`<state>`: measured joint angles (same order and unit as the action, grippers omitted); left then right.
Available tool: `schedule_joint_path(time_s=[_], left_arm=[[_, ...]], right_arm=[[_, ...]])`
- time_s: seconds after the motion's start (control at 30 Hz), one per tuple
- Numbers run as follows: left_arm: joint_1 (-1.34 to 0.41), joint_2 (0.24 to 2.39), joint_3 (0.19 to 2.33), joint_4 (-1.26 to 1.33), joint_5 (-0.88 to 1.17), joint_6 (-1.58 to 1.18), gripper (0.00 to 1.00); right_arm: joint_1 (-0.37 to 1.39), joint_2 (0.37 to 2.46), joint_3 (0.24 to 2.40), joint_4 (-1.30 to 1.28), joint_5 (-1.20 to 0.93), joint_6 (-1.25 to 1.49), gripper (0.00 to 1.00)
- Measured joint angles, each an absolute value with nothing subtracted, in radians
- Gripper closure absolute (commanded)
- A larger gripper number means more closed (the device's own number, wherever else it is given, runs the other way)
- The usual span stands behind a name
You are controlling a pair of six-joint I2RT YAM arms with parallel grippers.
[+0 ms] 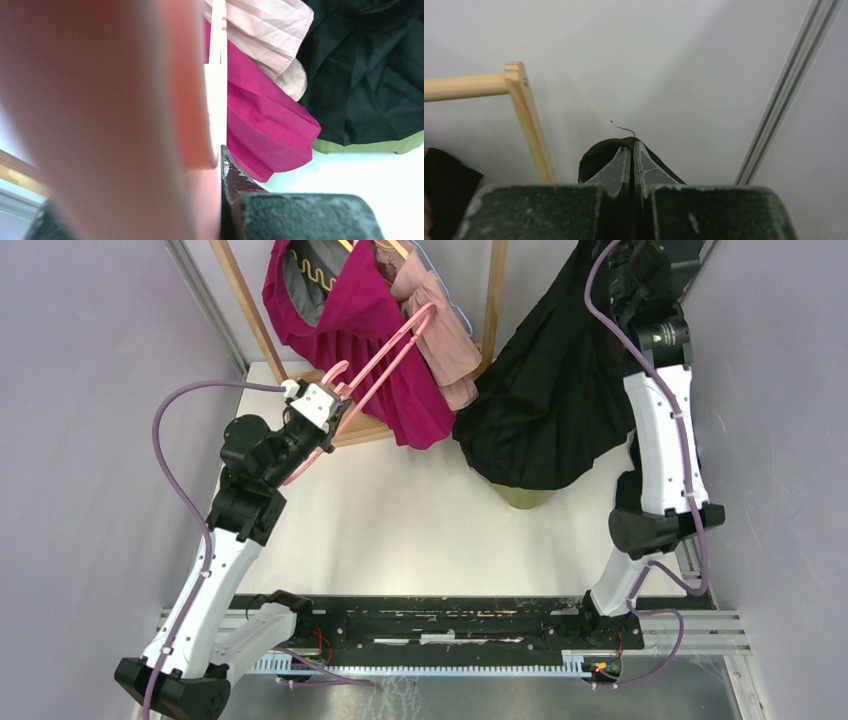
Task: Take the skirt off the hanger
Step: Remove the skirt from the hanger, then place the skirt in the bin.
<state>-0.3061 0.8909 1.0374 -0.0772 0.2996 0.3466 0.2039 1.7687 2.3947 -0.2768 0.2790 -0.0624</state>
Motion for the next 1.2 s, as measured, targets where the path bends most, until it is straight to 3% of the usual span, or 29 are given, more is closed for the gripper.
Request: schedule_joint_path(time_s=[0.3, 0.7, 1.2], left_arm=[[-0.306, 0.913, 1.025, -0.072, 0.316, 0.339, 0.97], [-0.306, 0.936, 0.987, -0.071, 0.316, 0.338, 0.97], [-0.310, 0.958, 0.987, -0.070, 0.317, 0.338, 0.97]], right_arm=[[0.095, 1.853, 2.453, -0.249, 0.315, -0.003, 0.99], [0.072, 1.713, 2.465, -0.136, 0.263, 0.129, 0.99], [0.019, 1.715, 2.413, -0.091, 0.318, 0.129, 0.99]])
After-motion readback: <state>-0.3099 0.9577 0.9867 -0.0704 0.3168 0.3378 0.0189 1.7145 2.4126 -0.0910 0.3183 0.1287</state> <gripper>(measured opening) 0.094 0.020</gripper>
